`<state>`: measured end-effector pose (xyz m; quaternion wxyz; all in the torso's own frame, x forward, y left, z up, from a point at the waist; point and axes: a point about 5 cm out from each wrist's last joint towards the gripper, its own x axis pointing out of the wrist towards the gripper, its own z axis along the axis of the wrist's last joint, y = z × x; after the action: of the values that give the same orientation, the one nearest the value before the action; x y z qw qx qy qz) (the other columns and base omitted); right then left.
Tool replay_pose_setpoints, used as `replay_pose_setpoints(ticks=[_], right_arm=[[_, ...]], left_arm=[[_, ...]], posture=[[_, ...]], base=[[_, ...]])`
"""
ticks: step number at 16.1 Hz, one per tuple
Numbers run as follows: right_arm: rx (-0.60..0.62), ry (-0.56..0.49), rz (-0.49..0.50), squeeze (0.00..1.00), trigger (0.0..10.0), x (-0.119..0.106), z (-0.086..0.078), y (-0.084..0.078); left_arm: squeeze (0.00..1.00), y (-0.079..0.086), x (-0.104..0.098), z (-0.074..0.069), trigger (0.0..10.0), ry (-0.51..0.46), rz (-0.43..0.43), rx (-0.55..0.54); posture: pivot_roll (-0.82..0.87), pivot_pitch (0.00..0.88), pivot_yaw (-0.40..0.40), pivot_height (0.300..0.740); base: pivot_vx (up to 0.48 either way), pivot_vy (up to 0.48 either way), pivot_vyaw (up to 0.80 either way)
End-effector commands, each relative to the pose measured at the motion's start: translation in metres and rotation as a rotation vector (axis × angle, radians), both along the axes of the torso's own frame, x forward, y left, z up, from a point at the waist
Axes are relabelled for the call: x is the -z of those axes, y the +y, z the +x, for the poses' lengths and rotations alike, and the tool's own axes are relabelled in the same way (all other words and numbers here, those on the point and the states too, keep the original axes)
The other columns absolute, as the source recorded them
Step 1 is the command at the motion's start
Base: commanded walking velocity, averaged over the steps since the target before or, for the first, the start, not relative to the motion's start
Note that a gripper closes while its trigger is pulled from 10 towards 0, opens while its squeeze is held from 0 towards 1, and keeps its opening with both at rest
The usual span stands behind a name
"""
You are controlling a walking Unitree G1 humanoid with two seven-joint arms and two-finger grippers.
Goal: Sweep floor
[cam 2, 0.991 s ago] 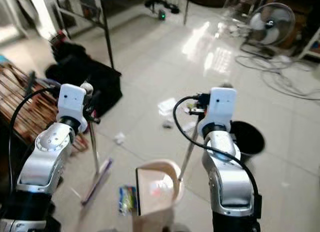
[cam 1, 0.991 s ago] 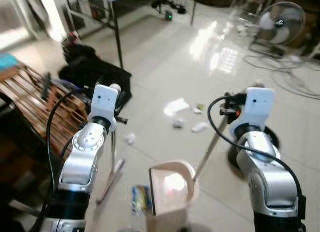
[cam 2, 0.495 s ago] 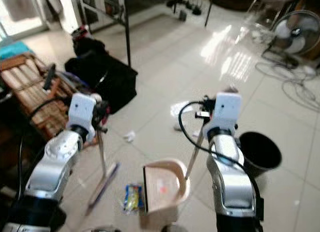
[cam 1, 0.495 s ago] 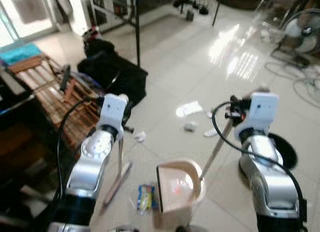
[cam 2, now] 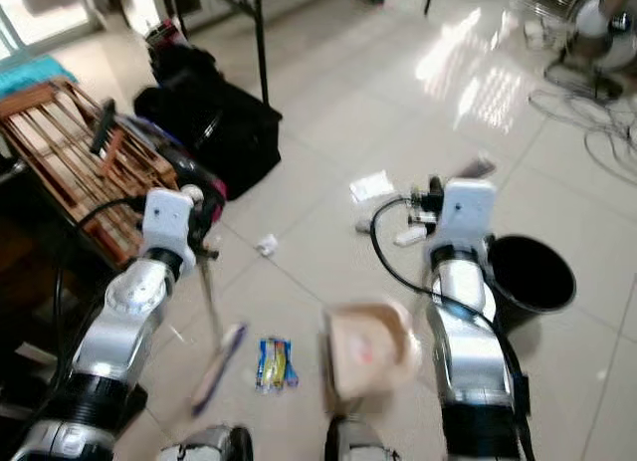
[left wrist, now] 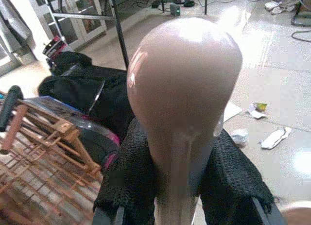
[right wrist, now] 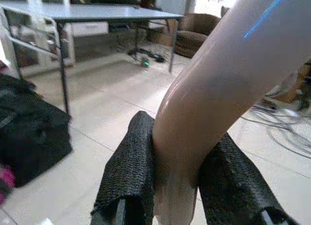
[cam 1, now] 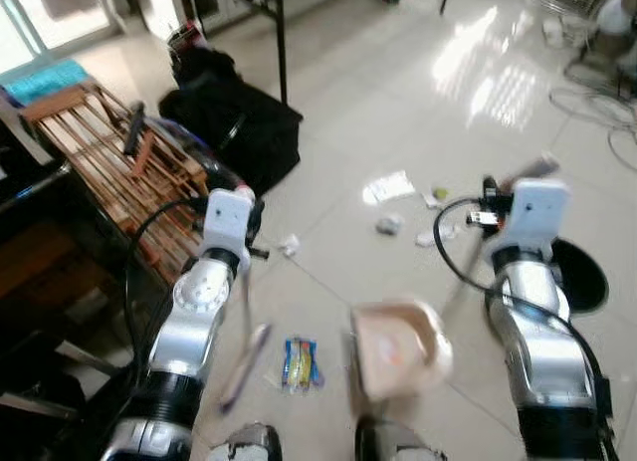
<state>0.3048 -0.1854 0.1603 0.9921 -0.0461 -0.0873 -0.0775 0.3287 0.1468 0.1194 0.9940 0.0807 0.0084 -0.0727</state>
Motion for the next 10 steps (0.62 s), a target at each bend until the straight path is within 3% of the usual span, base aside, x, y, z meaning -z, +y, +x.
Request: replay_pose_setpoints(ticks=[1,6,10], right_arm=[[0.011,-0.045,-0.024,0.0,10.0,-0.005,0.007,-0.006],[0.02,-0.063,-0.046,0.0,10.0,0.001,0.018,-0.005],[0.003,-0.118,-0.018,0.0,10.0,0.014,0.02,0.011]], left_arm=[[0.0,0.003,-0.002,0.007,10.0,-0.017,0.007,-0.019],[0.0,0.007,-0.001,0.015,10.0,-0.055,0.062,-0.072],[0.0,0.001,0.002,0.018,10.0,-0.08,0.05,-0.086]], posture=[[-0.05,0.345,0.02,0.74],[-0.01,0.38,0.034,0.74],[0.01,0.401,0.054,0.74]], base=[[0.0,0.0,0.0],[0.0,0.0,0.0],[0.0,0.0,0.0]])
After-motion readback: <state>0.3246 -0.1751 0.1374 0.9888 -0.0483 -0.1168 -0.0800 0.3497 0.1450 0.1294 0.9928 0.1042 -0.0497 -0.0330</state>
